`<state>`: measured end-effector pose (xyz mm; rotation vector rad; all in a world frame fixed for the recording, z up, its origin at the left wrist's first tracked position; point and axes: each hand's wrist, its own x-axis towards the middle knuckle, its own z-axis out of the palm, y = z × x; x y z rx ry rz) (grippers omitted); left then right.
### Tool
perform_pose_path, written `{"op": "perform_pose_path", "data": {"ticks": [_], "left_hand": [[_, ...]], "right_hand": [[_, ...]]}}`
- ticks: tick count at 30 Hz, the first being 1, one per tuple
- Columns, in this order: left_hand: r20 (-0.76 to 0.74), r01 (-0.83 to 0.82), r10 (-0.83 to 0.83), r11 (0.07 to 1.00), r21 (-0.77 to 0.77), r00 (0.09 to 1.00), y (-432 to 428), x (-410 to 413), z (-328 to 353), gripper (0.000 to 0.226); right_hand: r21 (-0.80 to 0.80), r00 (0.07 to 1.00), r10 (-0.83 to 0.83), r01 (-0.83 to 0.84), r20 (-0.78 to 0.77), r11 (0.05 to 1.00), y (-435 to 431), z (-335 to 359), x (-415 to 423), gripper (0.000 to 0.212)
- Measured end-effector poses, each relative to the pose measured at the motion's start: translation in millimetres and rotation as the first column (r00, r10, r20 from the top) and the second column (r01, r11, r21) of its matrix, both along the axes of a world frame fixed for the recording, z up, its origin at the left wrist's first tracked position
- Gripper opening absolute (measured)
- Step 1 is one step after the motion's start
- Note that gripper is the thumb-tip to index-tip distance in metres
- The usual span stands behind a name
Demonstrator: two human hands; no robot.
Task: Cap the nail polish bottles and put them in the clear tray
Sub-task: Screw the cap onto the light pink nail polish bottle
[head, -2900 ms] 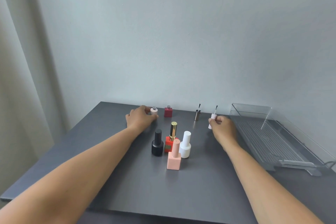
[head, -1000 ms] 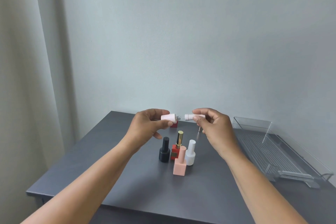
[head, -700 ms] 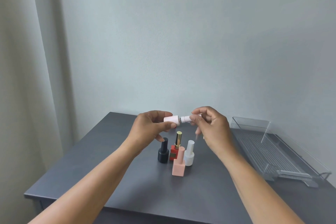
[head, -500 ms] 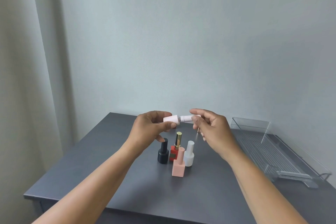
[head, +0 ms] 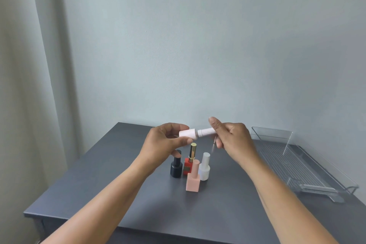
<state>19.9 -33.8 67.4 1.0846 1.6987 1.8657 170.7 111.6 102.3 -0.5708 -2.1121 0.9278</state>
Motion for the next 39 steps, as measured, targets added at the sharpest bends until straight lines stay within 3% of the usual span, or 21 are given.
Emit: {"op": "perform_pose_path", "data": {"ticks": [4, 10, 14, 20, 25, 30, 33, 39], "left_hand": [[0.000, -0.013, 0.013, 1.000, 0.008, 1.000, 1, 1, -2, 0.031], [-0.010, -0.045, 0.046, 0.999, 0.028, 0.999, 2, 3, 1, 0.031], [-0.023, -0.041, 0.042, 0.998, 0.042, 0.999, 3, 4, 5, 0.032], [-0.053, -0.031, 0.032, 0.999, 0.033, 0.998, 1, 7, 4, 0.033], [-0.074, -0.055, 0.056, 0.998, 0.024, 0.996, 3, 8, 6, 0.033], [-0.087, -0.086, 0.089, 0.996, 0.037, 0.992, 3, 9, 6, 0.032], [-0.089, -0.102, 0.105, 0.994, 0.043, 0.990, 3, 8, 7, 0.031], [-0.086, -0.078, 0.083, 0.995, 0.057, 0.993, 0, 6, 5, 0.032]], "right_hand": [[-0.094, 0.993, 0.068, -0.077, -0.091, 0.993, -1, -1, -2, 0.020], [-0.325, 0.952, 0.219, -0.281, -0.213, 0.903, -1, 2, 2, 0.005], [-0.346, 0.947, 0.250, -0.308, -0.203, 0.886, 0, -1, 1, 0.008], [-0.220, 0.991, 0.092, -0.112, -0.099, 0.969, -2, 0, -3, 0.051], [-0.148, 0.993, 0.069, -0.083, -0.100, 0.985, -3, 0, -7, 0.019], [-0.293, 0.976, 0.208, -0.216, -0.060, 0.931, -6, 0, -5, 0.006], [-0.321, 0.967, 0.251, -0.251, -0.043, 0.913, -8, 1, -4, 0.017], [-0.331, 0.964, 0.258, -0.263, -0.060, 0.906, -9, 5, -5, 0.011]]}}
